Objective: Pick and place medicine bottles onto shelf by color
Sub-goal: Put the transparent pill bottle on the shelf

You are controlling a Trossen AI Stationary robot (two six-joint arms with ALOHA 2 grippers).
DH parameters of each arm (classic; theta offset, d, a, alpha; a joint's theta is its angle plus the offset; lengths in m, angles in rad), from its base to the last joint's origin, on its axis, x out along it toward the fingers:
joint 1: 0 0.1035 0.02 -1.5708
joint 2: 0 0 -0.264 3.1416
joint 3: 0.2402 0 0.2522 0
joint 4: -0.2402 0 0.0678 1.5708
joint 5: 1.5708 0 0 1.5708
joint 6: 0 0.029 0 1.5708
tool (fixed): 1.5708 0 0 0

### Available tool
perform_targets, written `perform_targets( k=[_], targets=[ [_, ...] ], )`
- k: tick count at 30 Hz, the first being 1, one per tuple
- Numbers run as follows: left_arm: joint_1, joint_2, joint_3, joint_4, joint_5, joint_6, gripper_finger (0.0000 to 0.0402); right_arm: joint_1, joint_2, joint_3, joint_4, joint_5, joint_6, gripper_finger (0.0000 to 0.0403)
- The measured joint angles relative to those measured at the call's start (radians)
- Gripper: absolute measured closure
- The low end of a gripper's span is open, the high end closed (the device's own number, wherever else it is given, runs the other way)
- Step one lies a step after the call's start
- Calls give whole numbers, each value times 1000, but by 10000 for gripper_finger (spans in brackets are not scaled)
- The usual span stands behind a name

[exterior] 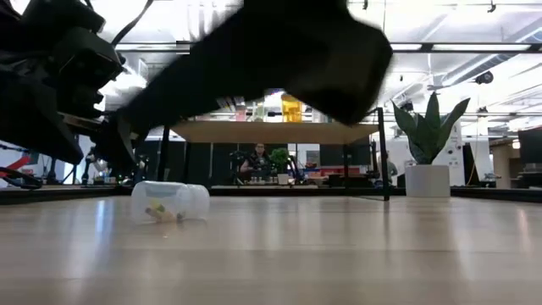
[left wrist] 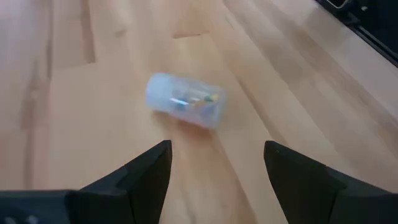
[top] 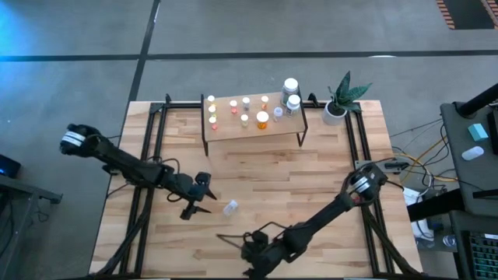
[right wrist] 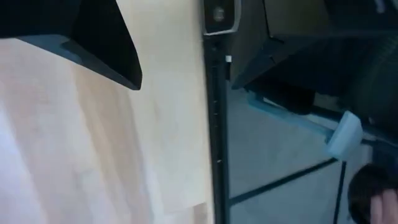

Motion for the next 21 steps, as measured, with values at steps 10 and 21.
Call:
perform_targets(
  k=[10, 21],
  targets=[
    [-14, 183, 13, 149, -12, 0, 162, -2, -288, -422, 134, 384, 117, 168],
    [-35, 365, 93, 223, 33, -27, 162, -18, -420, -583, 135, 668, 323, 168]
  ],
)
